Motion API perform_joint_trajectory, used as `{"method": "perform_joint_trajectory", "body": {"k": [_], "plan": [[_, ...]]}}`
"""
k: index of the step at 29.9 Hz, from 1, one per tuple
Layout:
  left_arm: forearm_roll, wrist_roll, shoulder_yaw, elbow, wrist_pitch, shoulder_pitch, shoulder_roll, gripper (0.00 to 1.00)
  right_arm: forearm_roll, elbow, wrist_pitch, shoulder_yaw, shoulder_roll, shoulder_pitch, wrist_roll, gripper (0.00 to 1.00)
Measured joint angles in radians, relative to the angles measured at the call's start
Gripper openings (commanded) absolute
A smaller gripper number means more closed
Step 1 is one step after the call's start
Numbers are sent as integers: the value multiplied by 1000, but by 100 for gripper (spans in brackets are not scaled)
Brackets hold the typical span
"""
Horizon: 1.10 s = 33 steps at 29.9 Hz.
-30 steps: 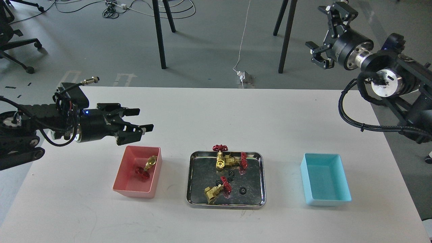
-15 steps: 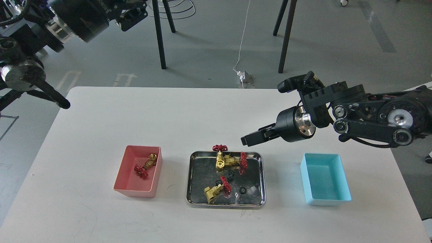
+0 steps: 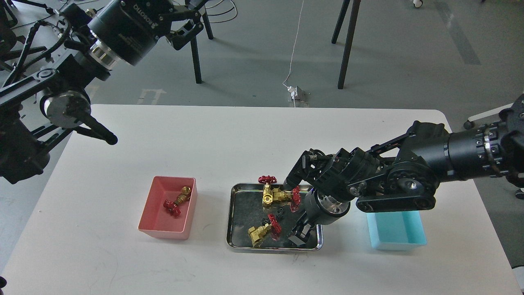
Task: Place valve in pink box and gear in blue box
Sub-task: 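Lower the right gripper and grasp the small black gear in the tray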
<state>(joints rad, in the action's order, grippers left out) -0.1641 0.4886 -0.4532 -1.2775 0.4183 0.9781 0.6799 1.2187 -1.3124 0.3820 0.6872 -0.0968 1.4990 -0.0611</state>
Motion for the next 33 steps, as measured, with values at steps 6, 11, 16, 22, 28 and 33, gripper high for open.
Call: {"method": "perform_joint_trajectory", "body": {"k": [6,11,16,22,28,33], "plan": [[-1,0,-5,0,5,-24,0,97,2,82,-2,49,71,-34,3,56],[-3,0,-5,0,8,-38,-12,97,2,125,-6,50,94,-52,4,56],[-3,0,-5,0,7,-40,-31,98,0,155,-9,50,97,-68,4,55],[-5,0,-5,17,9,-41,-37,98,-4,159,-9,48,97,-77,4,53],[-5,0,-5,21,10,-42,-53,98,-10,159,-12,41,97,-84,4,52],[-6,0,-6,24,10,-44,-66,98,-13,159,-15,39,97,-88,4,48]]}}
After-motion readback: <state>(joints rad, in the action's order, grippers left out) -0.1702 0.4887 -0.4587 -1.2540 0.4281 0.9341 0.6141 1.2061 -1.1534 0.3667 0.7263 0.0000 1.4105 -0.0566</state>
